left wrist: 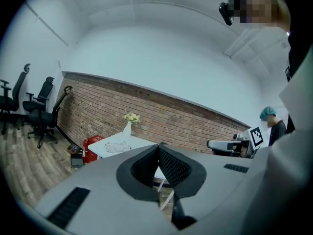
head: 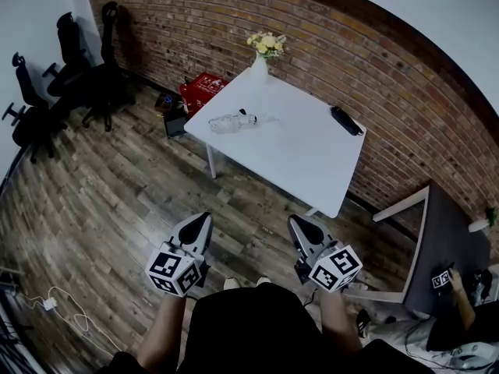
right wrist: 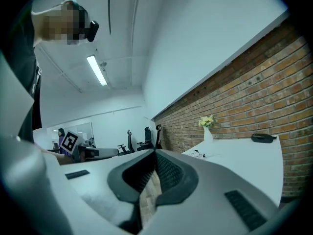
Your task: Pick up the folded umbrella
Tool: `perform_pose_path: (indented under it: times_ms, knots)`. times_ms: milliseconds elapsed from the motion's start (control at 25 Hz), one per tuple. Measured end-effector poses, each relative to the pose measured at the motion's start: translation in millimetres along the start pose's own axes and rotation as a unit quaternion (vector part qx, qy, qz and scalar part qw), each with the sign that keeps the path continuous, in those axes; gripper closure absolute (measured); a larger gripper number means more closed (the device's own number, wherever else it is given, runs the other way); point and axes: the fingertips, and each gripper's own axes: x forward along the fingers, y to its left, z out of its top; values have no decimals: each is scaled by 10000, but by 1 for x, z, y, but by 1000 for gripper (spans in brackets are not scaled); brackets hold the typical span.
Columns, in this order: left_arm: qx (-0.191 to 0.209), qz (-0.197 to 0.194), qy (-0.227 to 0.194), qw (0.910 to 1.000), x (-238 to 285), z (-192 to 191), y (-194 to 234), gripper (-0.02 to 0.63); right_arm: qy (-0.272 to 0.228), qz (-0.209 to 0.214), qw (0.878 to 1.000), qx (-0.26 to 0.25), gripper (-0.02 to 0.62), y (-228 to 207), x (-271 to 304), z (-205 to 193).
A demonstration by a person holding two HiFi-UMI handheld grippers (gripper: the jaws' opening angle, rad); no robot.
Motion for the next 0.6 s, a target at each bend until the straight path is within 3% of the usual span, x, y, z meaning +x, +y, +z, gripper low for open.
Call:
perform_pose_path:
  times_ms: [200,600]
  knots:
    - [147,20,29,9999,-18,-3,12,592,24,5,10000,-7,572,18,6,-7]
    - [40,149,-60,9999,-43,-4,34,592,26,154,9998,-121,572,39,22,-4]
